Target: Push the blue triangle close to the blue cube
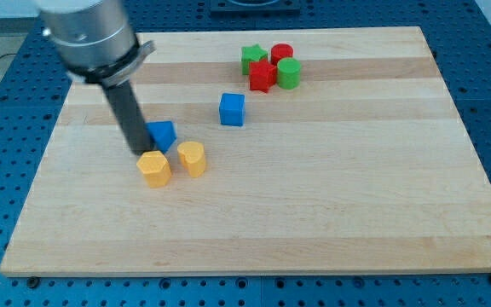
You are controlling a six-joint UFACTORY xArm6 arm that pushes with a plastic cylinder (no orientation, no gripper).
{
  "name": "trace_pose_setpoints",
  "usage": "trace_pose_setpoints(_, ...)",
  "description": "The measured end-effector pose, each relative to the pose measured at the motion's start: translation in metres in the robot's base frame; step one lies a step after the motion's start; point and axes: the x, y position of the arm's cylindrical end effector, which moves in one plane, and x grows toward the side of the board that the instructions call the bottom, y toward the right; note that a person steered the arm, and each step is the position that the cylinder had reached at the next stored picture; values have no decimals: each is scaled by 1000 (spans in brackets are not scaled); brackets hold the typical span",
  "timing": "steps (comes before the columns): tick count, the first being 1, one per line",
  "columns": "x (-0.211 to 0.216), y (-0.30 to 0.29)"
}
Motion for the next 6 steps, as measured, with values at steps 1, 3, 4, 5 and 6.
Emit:
trace_pose_setpoints(1,-13,8)
trace_pose_setpoints(3,0,-8)
trace_pose_setpoints(4,-14,16)
trace_pose_setpoints(5,-25,37)
trace_pose_setpoints(6,-30,56)
